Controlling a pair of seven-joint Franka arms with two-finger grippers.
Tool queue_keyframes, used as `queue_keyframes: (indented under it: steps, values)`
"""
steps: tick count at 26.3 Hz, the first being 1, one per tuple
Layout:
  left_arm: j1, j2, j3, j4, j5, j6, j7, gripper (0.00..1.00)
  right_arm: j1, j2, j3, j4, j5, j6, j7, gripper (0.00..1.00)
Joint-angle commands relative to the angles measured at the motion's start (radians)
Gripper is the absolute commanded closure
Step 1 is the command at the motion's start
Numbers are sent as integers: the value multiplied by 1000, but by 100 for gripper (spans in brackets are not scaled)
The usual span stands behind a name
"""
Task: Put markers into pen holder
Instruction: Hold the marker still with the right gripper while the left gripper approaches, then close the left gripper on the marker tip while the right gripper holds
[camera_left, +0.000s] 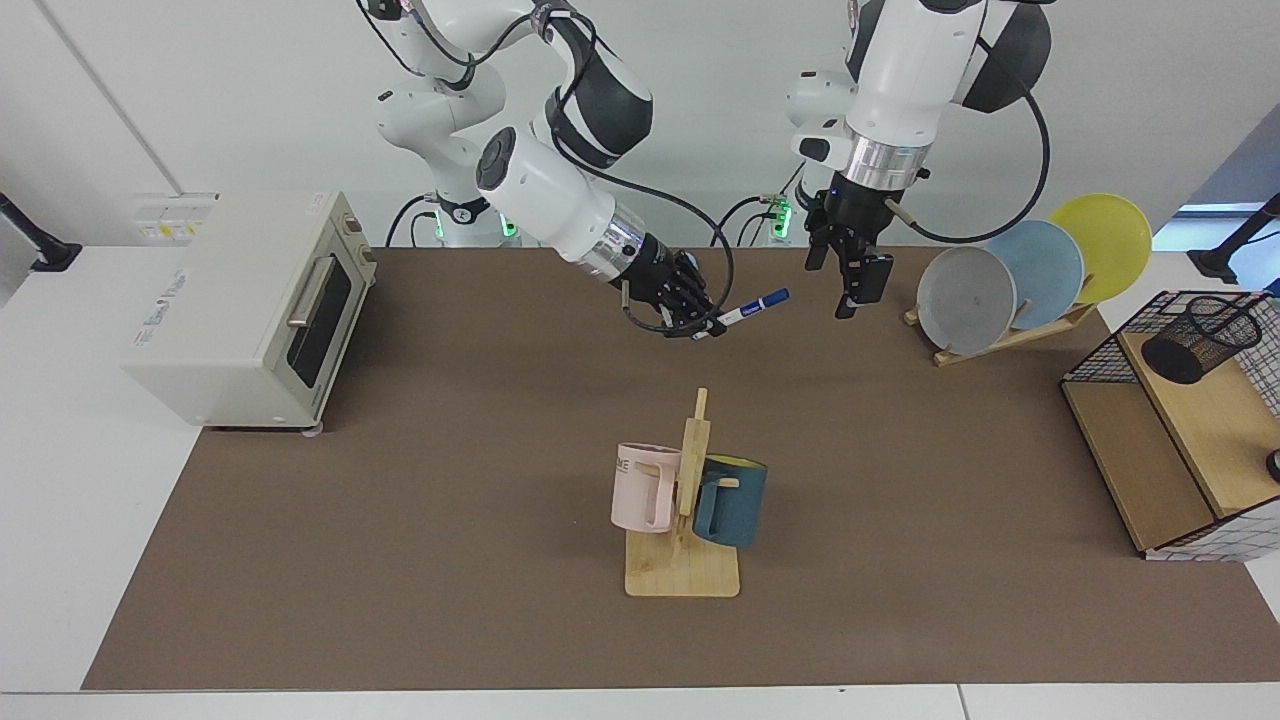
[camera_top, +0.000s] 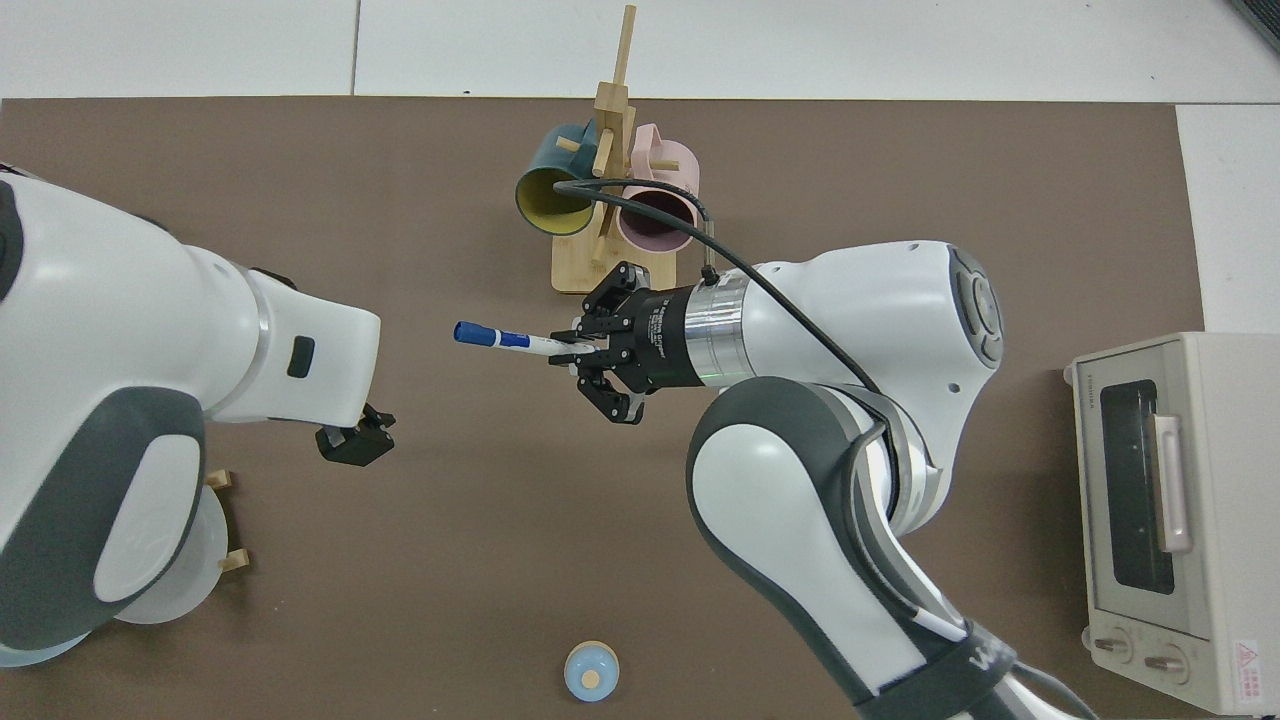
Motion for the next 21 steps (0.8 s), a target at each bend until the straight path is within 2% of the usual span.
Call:
queue_keyframes:
  steps: [1,9,11,14,15,18,21]
  values:
    - [-11,8,-12,-16,-7,52,116,0,16,10,-4,11,26,26,14,100]
    - [-11,19,-73,-2,-2,53,171,0,16,10,-4,9,26,26,12,100]
    - [-11,19,-85,-2,4,58,171,3,16,10,-4,8,24,26,12,100]
    - [-11,19,-87,-2,7,58,179,25,16,10,-4,8,24,26,12,100]
    - [-11,19,-89,-2,8,58,186,38,16,10,-4,8,24,26,12,100]
    - [-11,19,-89,-2,15,66,214,68,16,10,-4,8,24,26,12,100]
    - [-13,19,-95,-2,16,79,223,82,16,10,-4,8,24,26,11,100]
